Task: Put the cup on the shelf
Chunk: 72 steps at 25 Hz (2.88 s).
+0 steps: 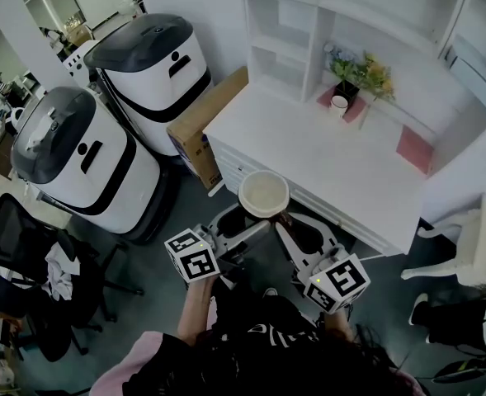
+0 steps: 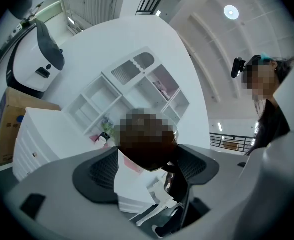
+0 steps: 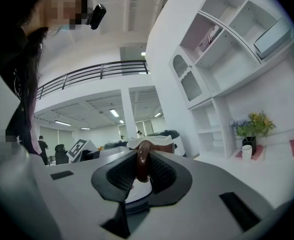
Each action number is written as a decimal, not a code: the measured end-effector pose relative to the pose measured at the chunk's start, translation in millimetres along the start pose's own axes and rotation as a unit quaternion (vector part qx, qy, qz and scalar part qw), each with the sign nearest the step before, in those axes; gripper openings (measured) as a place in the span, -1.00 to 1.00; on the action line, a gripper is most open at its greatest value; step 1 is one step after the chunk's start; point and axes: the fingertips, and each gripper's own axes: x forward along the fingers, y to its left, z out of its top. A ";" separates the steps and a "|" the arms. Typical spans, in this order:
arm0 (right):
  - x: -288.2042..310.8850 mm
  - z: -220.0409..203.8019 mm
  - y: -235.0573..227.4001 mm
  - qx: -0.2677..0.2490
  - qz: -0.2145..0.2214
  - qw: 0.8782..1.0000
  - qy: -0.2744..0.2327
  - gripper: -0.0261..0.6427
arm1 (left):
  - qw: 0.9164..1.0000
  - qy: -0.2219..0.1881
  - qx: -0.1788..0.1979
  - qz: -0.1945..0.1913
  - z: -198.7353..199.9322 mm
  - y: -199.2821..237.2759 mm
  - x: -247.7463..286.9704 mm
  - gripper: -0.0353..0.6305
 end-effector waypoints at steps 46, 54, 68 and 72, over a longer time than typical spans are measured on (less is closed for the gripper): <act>319.5 1.6 -72.5 0.032 -0.129 0.991 0.014 -0.67 | 0.991 0.093 -0.046 -0.080 192.6 265.3 17.3 0.21; 339.0 4.1 -102.1 0.039 -0.123 0.992 0.013 -0.67 | 0.992 0.093 -0.046 -0.073 203.1 288.2 41.2 0.21; 379.1 41.2 -220.3 0.058 -0.141 0.988 -0.013 -0.67 | 0.990 0.110 -0.035 -0.077 244.8 337.5 154.8 0.21; 387.0 53.5 -251.4 0.063 -0.159 0.985 -0.028 -0.67 | 0.988 0.124 -0.026 -0.085 256.4 347.5 186.5 0.21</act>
